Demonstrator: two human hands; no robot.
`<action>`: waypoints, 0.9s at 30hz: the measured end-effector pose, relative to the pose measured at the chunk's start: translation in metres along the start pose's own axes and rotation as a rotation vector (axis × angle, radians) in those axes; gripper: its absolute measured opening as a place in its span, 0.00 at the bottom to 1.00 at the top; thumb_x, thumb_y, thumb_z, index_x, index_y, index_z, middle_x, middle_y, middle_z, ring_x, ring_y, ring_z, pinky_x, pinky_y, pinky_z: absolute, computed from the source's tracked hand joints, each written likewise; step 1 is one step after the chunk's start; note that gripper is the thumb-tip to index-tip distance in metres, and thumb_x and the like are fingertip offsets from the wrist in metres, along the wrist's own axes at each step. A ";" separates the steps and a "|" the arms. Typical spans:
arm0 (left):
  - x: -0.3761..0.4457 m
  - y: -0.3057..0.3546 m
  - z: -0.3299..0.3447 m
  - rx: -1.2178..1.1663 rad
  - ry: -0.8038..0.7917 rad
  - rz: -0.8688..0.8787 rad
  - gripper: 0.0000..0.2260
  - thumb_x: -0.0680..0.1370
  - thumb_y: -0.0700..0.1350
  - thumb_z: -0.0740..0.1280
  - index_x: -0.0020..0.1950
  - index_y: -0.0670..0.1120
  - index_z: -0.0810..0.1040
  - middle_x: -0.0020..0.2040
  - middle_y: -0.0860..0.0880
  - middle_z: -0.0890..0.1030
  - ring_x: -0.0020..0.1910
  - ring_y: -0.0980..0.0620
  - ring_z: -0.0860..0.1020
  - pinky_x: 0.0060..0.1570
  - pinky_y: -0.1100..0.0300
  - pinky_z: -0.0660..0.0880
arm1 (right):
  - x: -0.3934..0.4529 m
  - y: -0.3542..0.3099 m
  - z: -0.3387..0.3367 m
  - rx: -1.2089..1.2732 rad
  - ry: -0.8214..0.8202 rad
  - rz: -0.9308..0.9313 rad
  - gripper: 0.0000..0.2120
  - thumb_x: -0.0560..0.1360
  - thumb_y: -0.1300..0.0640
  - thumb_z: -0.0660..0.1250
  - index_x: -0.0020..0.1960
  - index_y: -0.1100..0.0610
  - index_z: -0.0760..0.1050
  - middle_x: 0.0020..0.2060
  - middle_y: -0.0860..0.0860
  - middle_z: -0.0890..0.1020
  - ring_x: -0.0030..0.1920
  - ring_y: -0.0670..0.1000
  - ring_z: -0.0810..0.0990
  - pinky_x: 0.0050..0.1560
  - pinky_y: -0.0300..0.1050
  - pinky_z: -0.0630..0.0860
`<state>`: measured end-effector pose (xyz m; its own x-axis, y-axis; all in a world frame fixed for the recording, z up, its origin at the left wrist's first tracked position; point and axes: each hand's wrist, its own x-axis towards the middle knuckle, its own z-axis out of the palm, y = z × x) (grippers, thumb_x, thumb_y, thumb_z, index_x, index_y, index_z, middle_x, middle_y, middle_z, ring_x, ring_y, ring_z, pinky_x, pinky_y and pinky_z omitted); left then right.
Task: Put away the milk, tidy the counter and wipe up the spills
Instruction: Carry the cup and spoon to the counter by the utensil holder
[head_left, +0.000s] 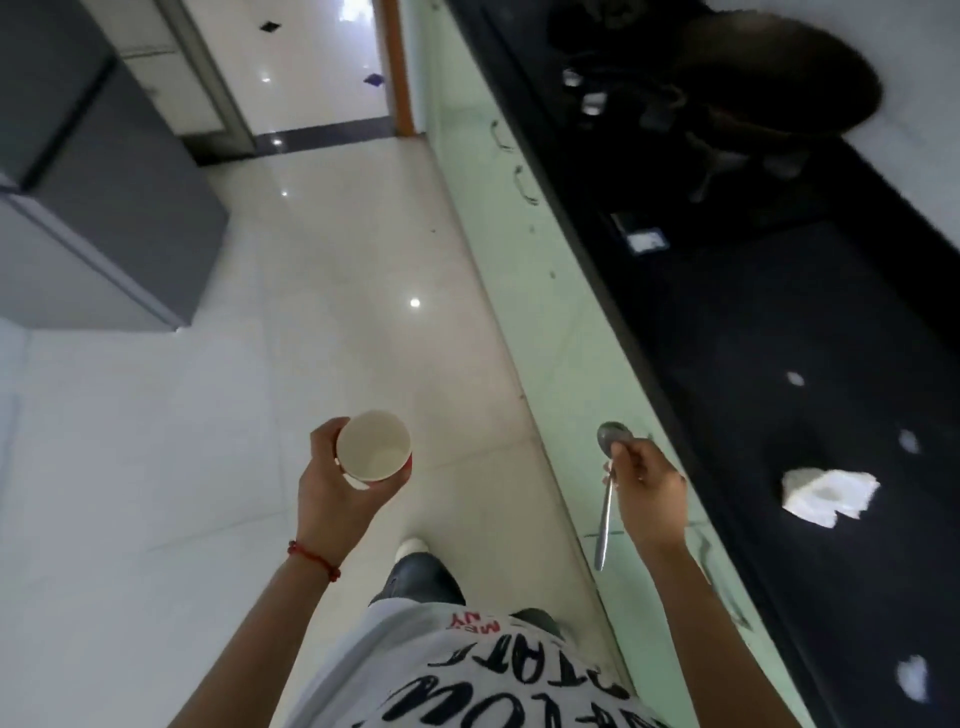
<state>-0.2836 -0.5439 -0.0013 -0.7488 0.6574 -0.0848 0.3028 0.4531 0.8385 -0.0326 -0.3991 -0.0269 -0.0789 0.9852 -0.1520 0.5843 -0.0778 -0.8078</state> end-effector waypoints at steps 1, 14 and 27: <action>0.012 -0.011 -0.014 0.004 0.024 -0.016 0.33 0.61 0.44 0.79 0.60 0.45 0.67 0.51 0.53 0.74 0.48 0.50 0.74 0.45 0.58 0.72 | 0.005 -0.008 0.016 -0.018 -0.006 -0.016 0.05 0.77 0.60 0.62 0.44 0.56 0.76 0.31 0.42 0.78 0.34 0.38 0.79 0.35 0.30 0.70; 0.152 -0.074 -0.105 0.039 0.130 -0.097 0.37 0.58 0.50 0.78 0.61 0.42 0.66 0.52 0.51 0.73 0.49 0.49 0.74 0.40 0.65 0.72 | 0.087 -0.114 0.171 -0.045 -0.145 -0.144 0.06 0.77 0.60 0.62 0.46 0.60 0.77 0.36 0.51 0.81 0.35 0.40 0.80 0.36 0.24 0.71; 0.393 -0.024 -0.078 0.027 0.218 -0.026 0.34 0.61 0.44 0.79 0.62 0.41 0.66 0.55 0.53 0.70 0.52 0.52 0.72 0.41 0.71 0.70 | 0.284 -0.222 0.282 0.021 -0.235 -0.193 0.07 0.78 0.58 0.61 0.42 0.55 0.74 0.32 0.47 0.80 0.38 0.43 0.80 0.42 0.47 0.77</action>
<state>-0.6312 -0.3437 -0.0124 -0.8653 0.5011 0.0150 0.2955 0.4856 0.8227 -0.4124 -0.1448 -0.0508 -0.3729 0.9202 -0.1194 0.5232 0.1022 -0.8461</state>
